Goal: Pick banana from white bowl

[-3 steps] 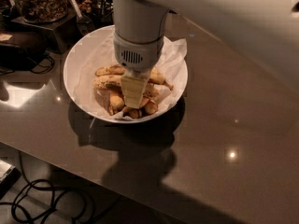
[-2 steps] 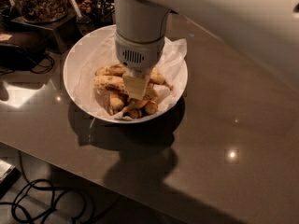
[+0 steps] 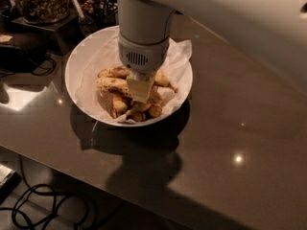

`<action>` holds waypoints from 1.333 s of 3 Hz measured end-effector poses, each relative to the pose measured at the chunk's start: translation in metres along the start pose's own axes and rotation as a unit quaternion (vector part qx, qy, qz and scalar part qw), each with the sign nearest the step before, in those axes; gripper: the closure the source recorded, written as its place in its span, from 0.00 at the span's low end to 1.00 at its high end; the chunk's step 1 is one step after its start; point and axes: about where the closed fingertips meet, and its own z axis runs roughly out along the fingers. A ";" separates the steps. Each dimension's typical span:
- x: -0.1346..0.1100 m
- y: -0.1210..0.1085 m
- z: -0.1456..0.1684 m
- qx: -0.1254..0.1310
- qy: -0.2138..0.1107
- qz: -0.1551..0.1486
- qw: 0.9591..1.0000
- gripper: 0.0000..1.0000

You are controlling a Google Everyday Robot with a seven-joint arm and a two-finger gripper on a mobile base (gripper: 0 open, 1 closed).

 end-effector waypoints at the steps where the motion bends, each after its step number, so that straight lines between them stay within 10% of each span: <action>1: 0.000 0.000 0.000 0.000 0.000 0.000 1.000 1.00; 4: 0.009 0.027 -0.072 0.077 -0.104 -0.024 0.991 1.00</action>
Offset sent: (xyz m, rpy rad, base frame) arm -0.0274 -0.0155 0.0637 0.1417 -0.1961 0.0235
